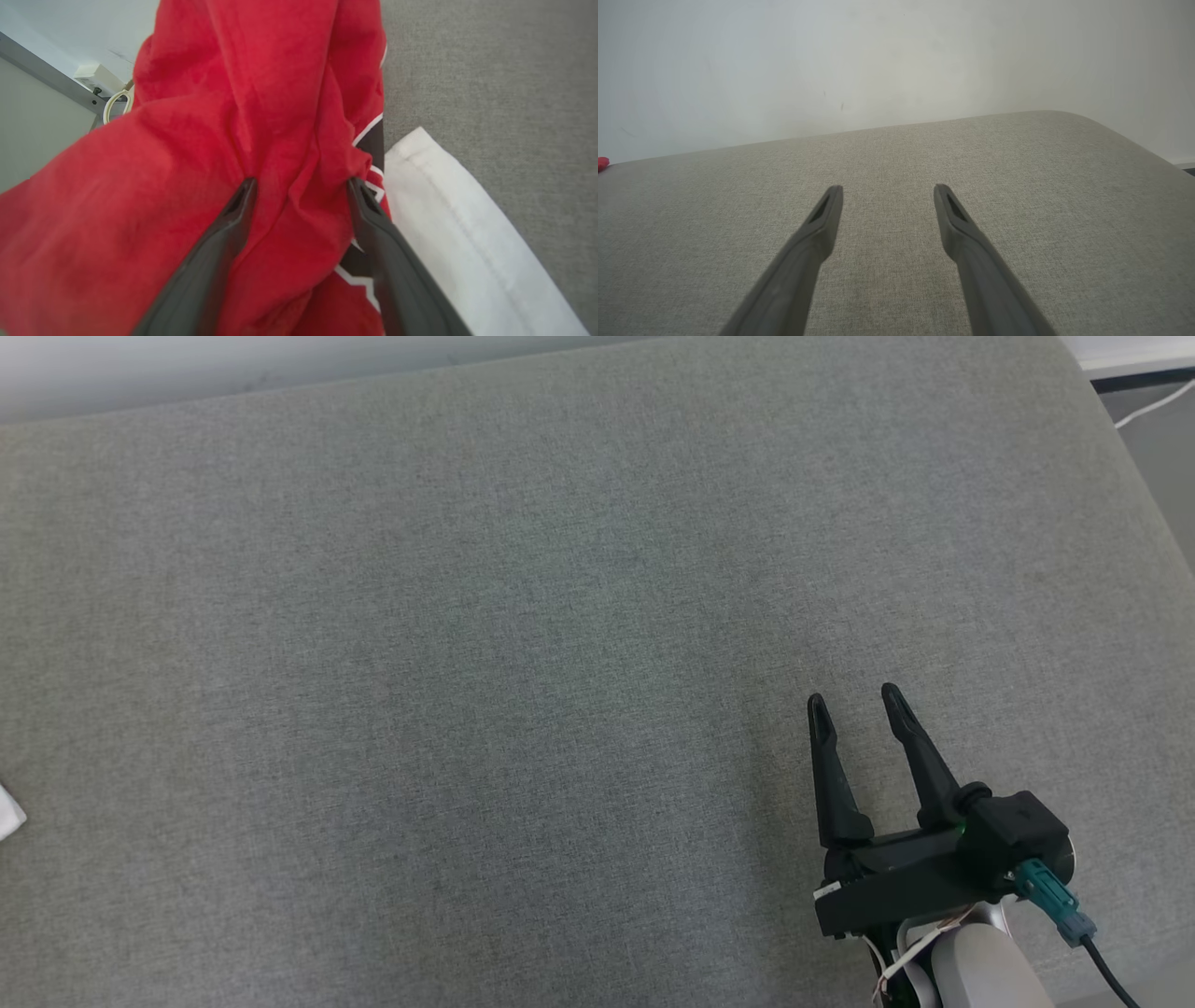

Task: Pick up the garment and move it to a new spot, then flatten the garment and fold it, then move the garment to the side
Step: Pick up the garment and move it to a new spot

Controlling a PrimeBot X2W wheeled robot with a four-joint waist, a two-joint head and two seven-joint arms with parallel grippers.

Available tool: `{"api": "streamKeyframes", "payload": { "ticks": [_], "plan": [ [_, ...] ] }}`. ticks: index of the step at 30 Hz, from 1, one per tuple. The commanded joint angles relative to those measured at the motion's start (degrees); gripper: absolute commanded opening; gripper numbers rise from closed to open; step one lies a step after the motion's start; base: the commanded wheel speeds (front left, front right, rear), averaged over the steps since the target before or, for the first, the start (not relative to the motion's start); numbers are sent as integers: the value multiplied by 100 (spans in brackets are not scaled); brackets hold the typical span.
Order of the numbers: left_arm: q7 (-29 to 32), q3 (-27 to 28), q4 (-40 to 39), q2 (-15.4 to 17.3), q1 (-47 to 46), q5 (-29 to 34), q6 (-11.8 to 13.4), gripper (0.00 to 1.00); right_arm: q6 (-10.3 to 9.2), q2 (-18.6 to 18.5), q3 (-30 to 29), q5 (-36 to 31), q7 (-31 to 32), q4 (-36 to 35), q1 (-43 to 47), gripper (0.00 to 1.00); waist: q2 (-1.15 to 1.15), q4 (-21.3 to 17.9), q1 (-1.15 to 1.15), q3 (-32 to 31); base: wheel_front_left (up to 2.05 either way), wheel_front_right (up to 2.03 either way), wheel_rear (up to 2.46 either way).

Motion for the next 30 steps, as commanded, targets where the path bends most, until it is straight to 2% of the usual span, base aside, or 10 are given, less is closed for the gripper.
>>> {"api": "streamKeyframes", "payload": {
  "ticks": [1, 2, 3, 4, 5, 18, 24, 30],
  "plan": [
    [15, -51, 114, 23, -48, 31, 14, 100, 0, 2, 17, -6, -12, 19, -70, 100, -1, 1, -1, -10, 0, 0, 0],
    [-33, -64, 160, 21, -58, 25, 29, 100, 0, 0, 21, -5, -12, 25, -55, 100, -1, 11, -1, -29, 0, 0, 0],
    [-57, -72, 219, 27, -65, 32, 58, 66, 0, -6, 25, -8, -12, 33, -37, 100, -1, 24, -1, -50, 0, 0, 0],
    [-60, -96, 267, 9, -59, 42, 41, 9, 0, -8, 21, -17, -12, 45, -23, 100, -1, 38, -1, -77, 0, 0, 0],
    [-69, -119, 310, -15, -59, 50, 35, 0, 0, -9, 28, -23, -12, 46, -13, 100, -1, 51, -1, -102, 0, 0, 0],
    [-922, -472, 142, -142, -376, 206, -100, 0, 0, -31, 62, 77, -12, 169, 103, 100, -1, 289, -1, -573, 0, 0, 0],
    [-1350, -759, -347, -231, -661, 340, -170, 0, 0, -22, 66, 129, -12, 212, 198, 100, -1, 453, -1, -898, 0, 0, 0],
    [-1485, -1116, -1060, -368, -872, 401, -234, 0, 0, -8, 37, 214, -12, 238, 309, 100, -1, 500, -1, -1155, 0, 0, 0]
  ]
}}
